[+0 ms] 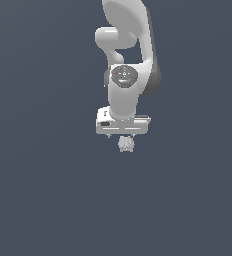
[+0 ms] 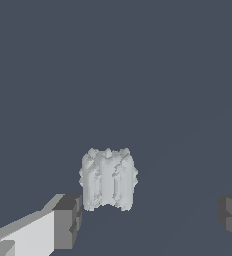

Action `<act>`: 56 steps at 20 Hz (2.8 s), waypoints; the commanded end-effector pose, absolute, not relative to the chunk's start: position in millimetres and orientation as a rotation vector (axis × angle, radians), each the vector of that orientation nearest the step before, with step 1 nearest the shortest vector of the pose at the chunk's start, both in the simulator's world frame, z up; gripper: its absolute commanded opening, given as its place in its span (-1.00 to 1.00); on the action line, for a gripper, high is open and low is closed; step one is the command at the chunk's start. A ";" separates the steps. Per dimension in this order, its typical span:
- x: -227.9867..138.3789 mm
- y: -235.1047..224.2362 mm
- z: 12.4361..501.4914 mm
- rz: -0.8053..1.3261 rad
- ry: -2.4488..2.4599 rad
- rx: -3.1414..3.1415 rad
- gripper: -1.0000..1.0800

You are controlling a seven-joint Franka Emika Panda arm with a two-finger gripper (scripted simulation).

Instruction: Pick up the object and move it to a goal position.

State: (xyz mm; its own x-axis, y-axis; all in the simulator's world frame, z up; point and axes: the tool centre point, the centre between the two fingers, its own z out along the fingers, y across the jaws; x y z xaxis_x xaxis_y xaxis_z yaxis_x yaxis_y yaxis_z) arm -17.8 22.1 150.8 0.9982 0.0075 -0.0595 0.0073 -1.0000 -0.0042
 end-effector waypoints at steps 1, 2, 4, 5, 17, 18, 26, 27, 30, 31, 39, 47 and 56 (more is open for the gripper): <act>-17.8 22.0 150.8 0.093 -0.012 -3.136 0.92; -17.7 22.0 150.7 0.094 -0.013 -3.136 0.92; -17.5 21.3 150.1 0.095 -0.019 -3.136 0.92; -17.2 20.7 149.7 0.096 -0.025 -3.136 0.92; -17.2 19.8 145.6 0.097 -0.046 -3.135 0.92; -18.0 20.9 143.7 0.094 -0.045 -3.135 0.92; -30.8 36.2 118.7 0.051 -0.034 -3.140 0.92; -33.1 38.6 114.8 0.044 -0.032 -3.140 0.92; -39.4 44.7 105.0 0.026 -0.028 -3.141 0.92; -41.2 46.4 102.4 0.021 -0.027 -3.141 0.92; -49.1 53.3 91.3 0.001 -0.022 -3.142 0.92; -49.3 53.2 79.6 0.003 -0.023 -3.142 0.92; -50.0 53.4 43.4 0.001 -0.022 -3.141 0.92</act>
State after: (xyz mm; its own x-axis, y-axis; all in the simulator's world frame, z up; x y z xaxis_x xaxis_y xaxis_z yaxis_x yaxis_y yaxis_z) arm -49.0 53.8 50.8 0.9999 0.0146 0.0036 0.0146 -0.9999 -0.0004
